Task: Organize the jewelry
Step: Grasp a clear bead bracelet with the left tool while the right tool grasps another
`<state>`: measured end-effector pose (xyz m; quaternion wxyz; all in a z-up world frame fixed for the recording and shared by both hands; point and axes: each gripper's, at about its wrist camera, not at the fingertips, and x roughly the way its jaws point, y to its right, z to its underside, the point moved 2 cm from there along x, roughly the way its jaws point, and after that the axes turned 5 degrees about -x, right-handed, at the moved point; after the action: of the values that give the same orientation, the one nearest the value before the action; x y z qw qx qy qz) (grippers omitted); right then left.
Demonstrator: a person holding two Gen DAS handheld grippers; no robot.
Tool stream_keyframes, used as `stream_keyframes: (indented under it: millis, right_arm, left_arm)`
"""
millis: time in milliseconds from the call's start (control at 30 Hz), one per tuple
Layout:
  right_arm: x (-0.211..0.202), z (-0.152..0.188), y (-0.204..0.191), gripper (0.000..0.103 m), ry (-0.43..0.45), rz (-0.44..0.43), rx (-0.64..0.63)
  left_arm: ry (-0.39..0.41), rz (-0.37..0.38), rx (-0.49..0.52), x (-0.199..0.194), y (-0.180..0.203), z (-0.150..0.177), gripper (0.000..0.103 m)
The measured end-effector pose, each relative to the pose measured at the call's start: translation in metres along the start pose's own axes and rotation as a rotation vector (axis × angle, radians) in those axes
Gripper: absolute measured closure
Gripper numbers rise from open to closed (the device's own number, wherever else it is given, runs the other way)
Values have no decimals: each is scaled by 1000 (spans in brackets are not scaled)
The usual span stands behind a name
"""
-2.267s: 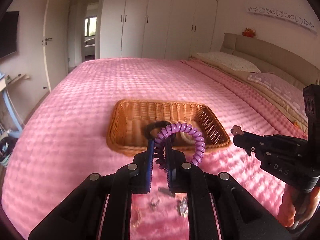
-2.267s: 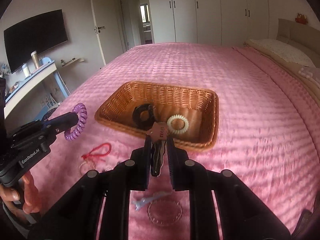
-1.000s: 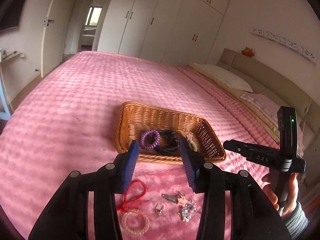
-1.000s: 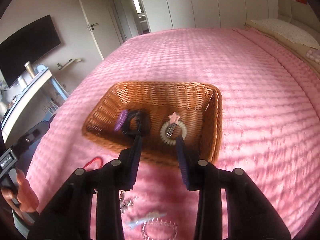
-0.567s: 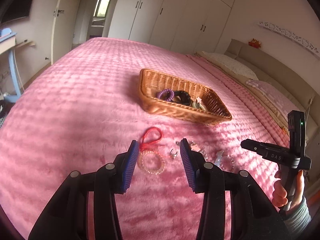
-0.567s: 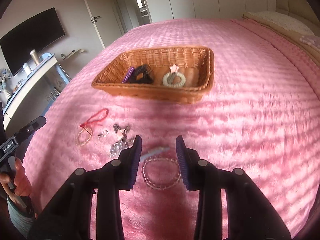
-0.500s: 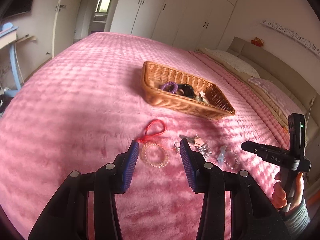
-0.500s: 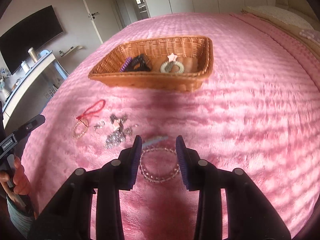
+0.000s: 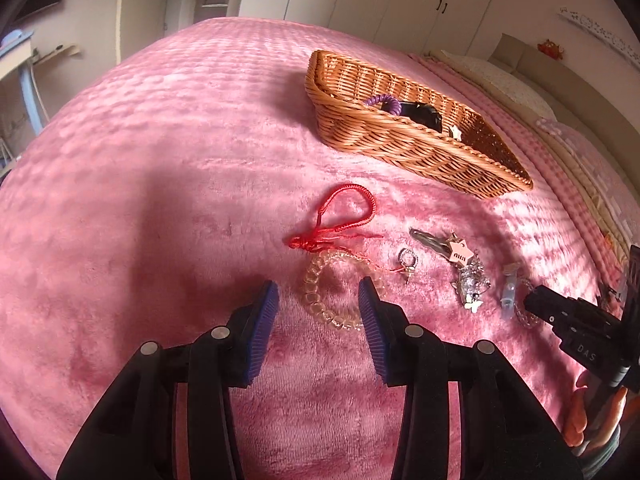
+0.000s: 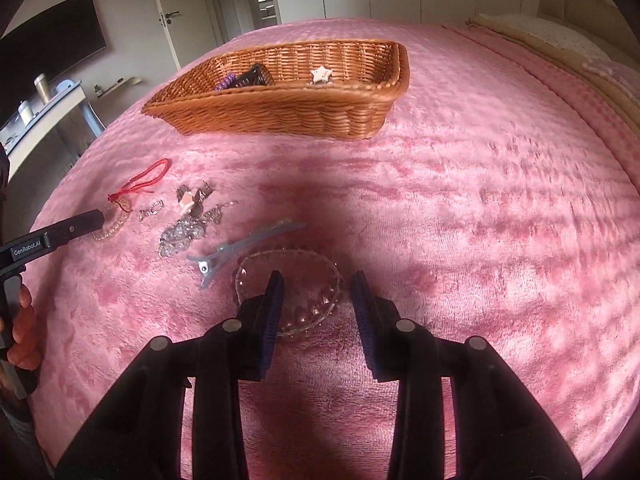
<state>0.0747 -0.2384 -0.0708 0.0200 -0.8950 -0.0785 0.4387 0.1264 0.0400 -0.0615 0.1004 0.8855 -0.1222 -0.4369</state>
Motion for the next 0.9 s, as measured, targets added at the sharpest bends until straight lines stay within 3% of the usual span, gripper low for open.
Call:
stream_keyframes:
  millis: [133,200,300,400,900]
  right_arm:
    - [5,-2,-2,71,-13,28,0]
    - [6,-2,-7,73,-13,45,-26]
    - [4,-1,-16,90,-9,41,-67]
    - [3,0,-19,97,-5,35,-82]
    - [-38,9,-24,97,51,-114,-35]
  left_arm:
    - [6,-36,32,3,6,1,64]
    - [10,-66,46,4,8,2,70]
    - [11,-68,52,5,8,3,93]
    - [17,-49,47,3,7,4,95]
    - [86,38,96,-39,28,25,95]
